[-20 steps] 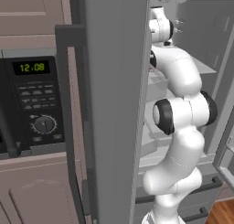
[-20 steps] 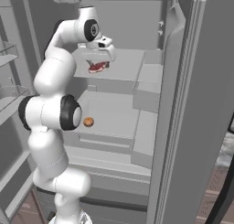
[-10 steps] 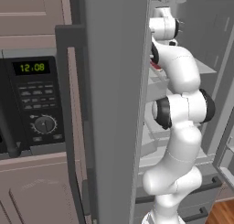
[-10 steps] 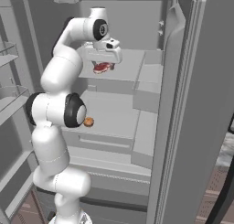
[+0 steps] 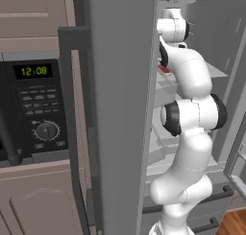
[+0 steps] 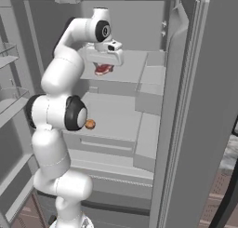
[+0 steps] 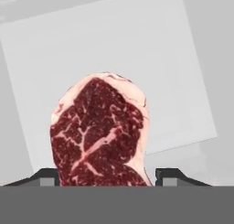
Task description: Open the fridge, remove the tangerine, cucumber, and steak, and place them on any counter.
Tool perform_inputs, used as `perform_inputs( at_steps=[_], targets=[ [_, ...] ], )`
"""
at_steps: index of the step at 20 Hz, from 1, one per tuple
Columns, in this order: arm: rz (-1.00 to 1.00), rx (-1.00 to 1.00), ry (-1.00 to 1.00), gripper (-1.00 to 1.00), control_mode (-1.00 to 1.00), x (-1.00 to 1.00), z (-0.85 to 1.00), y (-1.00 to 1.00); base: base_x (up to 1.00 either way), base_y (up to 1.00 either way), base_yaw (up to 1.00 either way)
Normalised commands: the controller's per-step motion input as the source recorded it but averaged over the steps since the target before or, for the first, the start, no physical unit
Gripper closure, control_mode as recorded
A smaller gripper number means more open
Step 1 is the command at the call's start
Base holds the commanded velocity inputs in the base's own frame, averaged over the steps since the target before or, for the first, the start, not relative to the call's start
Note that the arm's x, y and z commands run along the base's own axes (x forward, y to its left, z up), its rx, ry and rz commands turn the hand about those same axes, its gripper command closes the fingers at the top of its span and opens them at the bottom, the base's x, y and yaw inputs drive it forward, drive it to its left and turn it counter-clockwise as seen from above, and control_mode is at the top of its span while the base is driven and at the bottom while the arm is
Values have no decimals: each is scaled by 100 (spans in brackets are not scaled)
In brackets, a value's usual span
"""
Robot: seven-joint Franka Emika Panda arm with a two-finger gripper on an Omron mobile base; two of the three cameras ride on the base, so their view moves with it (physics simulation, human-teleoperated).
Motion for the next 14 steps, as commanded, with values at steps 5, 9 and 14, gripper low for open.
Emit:
perform_inputs(
  at_steps=[5,9,14],
  targets=[
    [0,0,-8,100,-100,-66,-38,0,0,0,0],
    [0,0,-22,100,-100,-98,-3,-4,0,0,0],
    [0,0,-20,100,-100,-100,0,-23,0,0,0]
  ],
)
